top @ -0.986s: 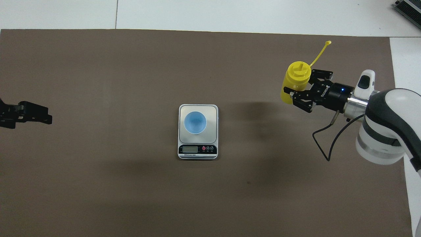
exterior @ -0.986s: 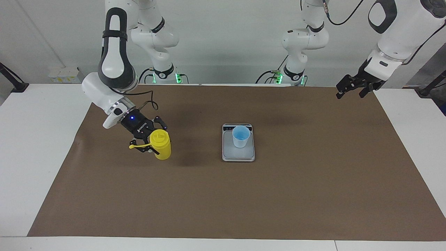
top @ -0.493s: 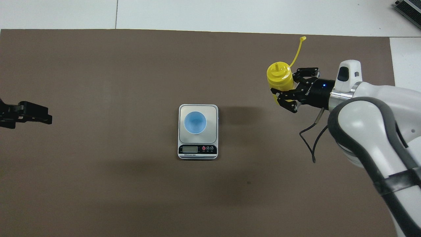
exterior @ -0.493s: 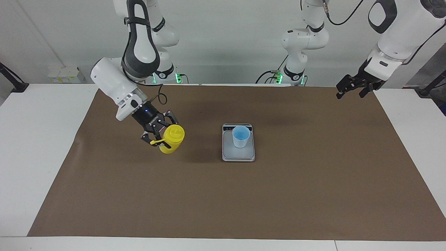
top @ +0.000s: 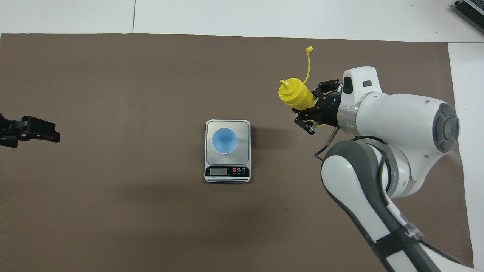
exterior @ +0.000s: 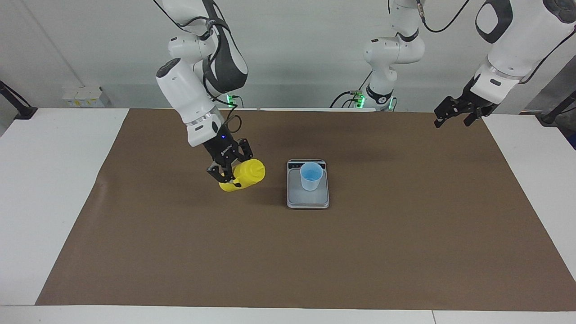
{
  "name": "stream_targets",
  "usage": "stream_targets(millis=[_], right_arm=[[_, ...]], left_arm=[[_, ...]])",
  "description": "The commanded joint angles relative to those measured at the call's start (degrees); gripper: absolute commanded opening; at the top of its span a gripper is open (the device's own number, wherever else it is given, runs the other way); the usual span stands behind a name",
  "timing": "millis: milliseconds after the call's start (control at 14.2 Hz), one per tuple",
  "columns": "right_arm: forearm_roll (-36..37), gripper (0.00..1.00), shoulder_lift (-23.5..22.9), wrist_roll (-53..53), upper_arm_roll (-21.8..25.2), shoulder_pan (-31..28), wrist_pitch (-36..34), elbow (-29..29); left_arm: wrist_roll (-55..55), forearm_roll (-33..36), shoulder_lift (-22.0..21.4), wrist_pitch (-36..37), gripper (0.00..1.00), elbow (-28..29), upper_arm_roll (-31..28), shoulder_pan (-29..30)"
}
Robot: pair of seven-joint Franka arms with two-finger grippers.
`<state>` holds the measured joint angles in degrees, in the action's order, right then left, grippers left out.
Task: Pour seasoning into cup on scale with both arms
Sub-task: 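Lift the yellow bottle with the right gripper toward the scale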
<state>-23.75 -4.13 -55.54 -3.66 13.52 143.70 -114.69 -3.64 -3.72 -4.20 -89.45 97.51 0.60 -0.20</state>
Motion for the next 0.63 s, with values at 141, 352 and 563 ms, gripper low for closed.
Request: stream_targets(millis=[141, 352, 563], right_arm=[[17.65, 0.39, -0.79, 12.46, -0.56, 2.74, -1.57, 2.10], [28.63, 0.39, -1.40, 16.76, -0.56, 4.50, -5.16, 4.12], [37.17, 0.39, -2.72, 19.76, -0.56, 6.96, -6.58, 4.65]], left_arm=[[0.56, 0.82, -1.60, -0.90, 1.00, 1.81, 0.19, 0.29], [0.56, 0.82, -1.60, -0.90, 1.00, 1.81, 0.19, 0.37], [0.65, 0.82, -1.60, -0.90, 1.00, 1.81, 0.19, 0.37]])
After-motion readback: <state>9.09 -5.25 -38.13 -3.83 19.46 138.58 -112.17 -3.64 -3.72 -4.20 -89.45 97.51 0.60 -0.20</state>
